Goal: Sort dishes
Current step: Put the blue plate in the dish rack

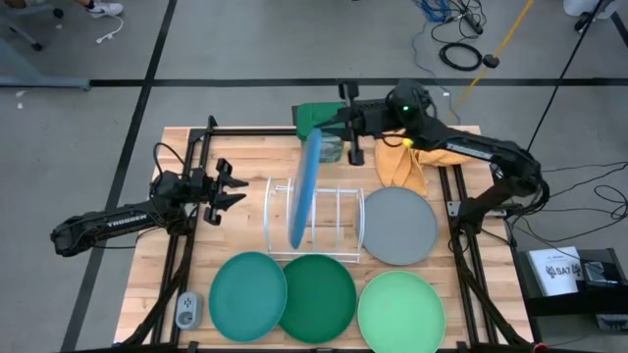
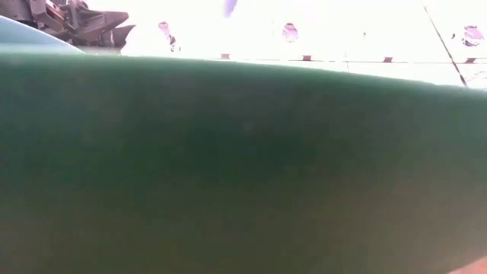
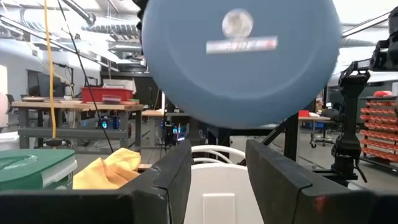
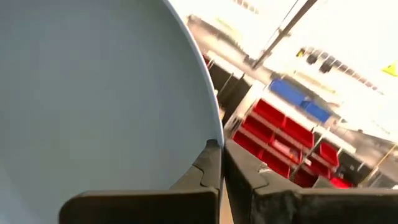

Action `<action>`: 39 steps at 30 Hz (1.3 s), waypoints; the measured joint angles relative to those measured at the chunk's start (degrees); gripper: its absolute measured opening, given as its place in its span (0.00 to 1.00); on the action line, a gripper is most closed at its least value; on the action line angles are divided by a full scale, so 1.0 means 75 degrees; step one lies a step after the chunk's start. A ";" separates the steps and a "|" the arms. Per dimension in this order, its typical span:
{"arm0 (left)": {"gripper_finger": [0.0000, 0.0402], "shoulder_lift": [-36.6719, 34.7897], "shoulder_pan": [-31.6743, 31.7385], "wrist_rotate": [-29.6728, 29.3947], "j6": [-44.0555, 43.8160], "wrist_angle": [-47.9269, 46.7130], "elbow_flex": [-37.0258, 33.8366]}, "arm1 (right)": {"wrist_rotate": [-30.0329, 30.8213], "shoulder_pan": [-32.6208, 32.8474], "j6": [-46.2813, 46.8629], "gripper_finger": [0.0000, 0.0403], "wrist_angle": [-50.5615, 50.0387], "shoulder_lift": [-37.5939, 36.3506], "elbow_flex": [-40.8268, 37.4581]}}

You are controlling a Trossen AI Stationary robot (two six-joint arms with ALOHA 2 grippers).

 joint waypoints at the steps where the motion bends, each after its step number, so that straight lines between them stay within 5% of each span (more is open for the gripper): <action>1: 0.38 0.0000 0.0000 0.0000 0.0000 -0.0051 0.0000 | 0.0000 0.0000 0.0144 0.00 0.0363 0.0160 0.0000; 11: 0.38 0.0009 0.0000 0.0000 0.0017 -0.0061 0.0000 | -0.0007 0.0003 0.0911 0.00 0.1521 0.1634 0.0629; 39: 0.38 0.0009 0.0000 0.0000 -0.0006 -0.0046 0.0000 | -0.0769 -0.0367 0.1413 0.00 0.0563 0.3499 0.1139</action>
